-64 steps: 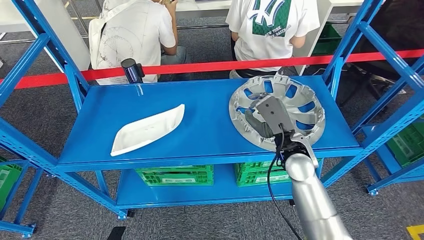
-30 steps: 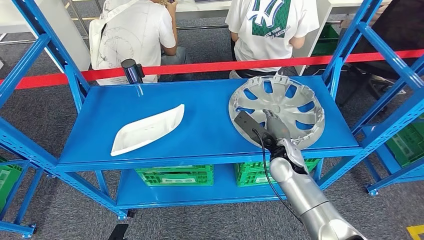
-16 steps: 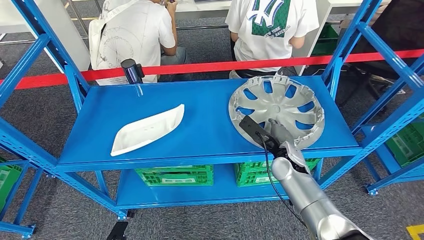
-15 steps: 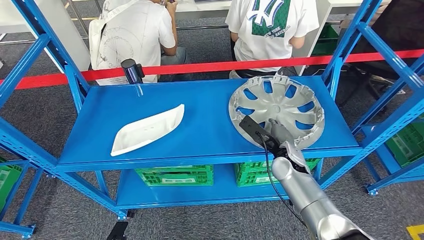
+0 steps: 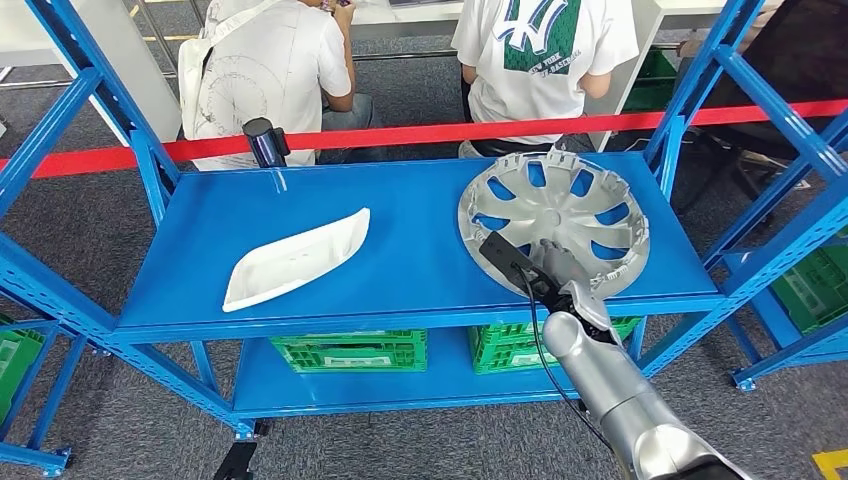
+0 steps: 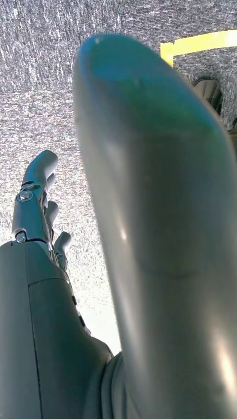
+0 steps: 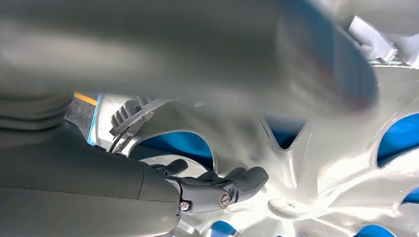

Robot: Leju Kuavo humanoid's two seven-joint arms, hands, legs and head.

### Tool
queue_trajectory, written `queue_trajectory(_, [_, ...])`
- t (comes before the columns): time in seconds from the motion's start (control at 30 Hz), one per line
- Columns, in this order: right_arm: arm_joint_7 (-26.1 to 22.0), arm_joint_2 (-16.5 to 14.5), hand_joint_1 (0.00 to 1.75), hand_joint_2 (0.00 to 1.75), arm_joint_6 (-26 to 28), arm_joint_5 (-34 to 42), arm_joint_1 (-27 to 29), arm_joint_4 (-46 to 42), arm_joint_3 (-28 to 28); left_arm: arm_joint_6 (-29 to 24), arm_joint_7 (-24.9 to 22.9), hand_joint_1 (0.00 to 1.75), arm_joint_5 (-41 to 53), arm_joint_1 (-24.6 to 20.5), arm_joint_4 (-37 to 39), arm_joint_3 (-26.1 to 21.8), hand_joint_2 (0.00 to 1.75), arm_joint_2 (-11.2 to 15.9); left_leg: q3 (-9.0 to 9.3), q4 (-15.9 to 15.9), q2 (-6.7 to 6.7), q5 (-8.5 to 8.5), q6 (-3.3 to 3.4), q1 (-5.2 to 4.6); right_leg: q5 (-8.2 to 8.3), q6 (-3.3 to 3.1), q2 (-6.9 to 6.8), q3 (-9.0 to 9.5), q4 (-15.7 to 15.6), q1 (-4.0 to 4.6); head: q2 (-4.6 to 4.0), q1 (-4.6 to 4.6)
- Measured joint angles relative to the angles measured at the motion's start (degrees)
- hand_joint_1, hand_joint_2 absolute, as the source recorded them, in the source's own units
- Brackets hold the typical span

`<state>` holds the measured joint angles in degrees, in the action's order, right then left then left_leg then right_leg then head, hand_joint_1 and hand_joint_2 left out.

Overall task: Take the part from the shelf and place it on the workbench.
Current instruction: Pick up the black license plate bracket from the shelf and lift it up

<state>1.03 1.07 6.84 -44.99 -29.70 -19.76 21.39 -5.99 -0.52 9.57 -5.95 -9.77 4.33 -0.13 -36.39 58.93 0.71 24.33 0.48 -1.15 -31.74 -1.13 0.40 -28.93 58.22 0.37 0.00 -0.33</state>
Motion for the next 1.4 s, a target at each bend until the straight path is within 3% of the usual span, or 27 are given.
queue_trajectory(0.8, [-0.37, -0.52, 0.02, 1.75, -1.39, -1.66, -0.90, 0.99, -0.73, -0.92, 1.29, 0.00, -1.02, 0.83, 0.00, -0.10, 0.00, 0.02, 0.00, 0.00, -0.01, 0.00, 0.00, 0.00, 0.01, 0.02, -0.01, 0.02, 0.00, 0.01, 0.00, 0.00])
queue_trajectory(0.83, [-0.43, -0.57, 0.29, 1.75, -1.48, -1.51, -1.02, 1.04, -0.83, -0.93, 1.39, 0.00, -1.03, 0.89, 0.00, -0.11, 0.00, 0.02, 0.00, 0.00, -0.01, 0.00, 0.00, 0.00, 0.01, 0.02, 0.00, 0.02, 0.00, 0.01, 0.00, 0.00])
queue_trajectory(0.93, [-0.58, -0.73, 1.58, 1.75, -1.77, -1.04, -1.26, 1.15, -1.10, -0.91, 1.58, 0.00, -1.06, 1.01, 0.00, -0.13, 0.00, 0.02, 0.00, 0.00, 0.00, 0.00, 0.00, 0.00, 0.01, 0.01, -0.01, 0.02, 0.00, 0.01, 0.00, 0.00])
queue_trajectory(0.97, [-0.64, -0.76, 1.75, 1.75, -1.82, -0.93, -1.27, 1.16, -1.14, -0.90, 1.61, 0.00, -1.07, 1.03, 0.00, -0.13, 0.00, 0.02, 0.00, 0.00, 0.00, 0.00, 0.00, 0.00, 0.01, 0.01, -0.01, 0.02, 0.00, 0.01, 0.00, 0.00])
queue_trajectory(1.4, [-1.27, -0.85, 1.75, 1.75, -1.01, -0.71, -1.33, 1.18, -1.74, -0.85, 1.68, 0.00, -1.04, 1.07, 0.00, -0.13, 0.00, 0.02, 0.00, 0.00, 0.04, 0.00, 0.00, 0.00, 0.01, 0.01, -0.01, 0.02, 0.00, 0.00, 0.00, 0.00])
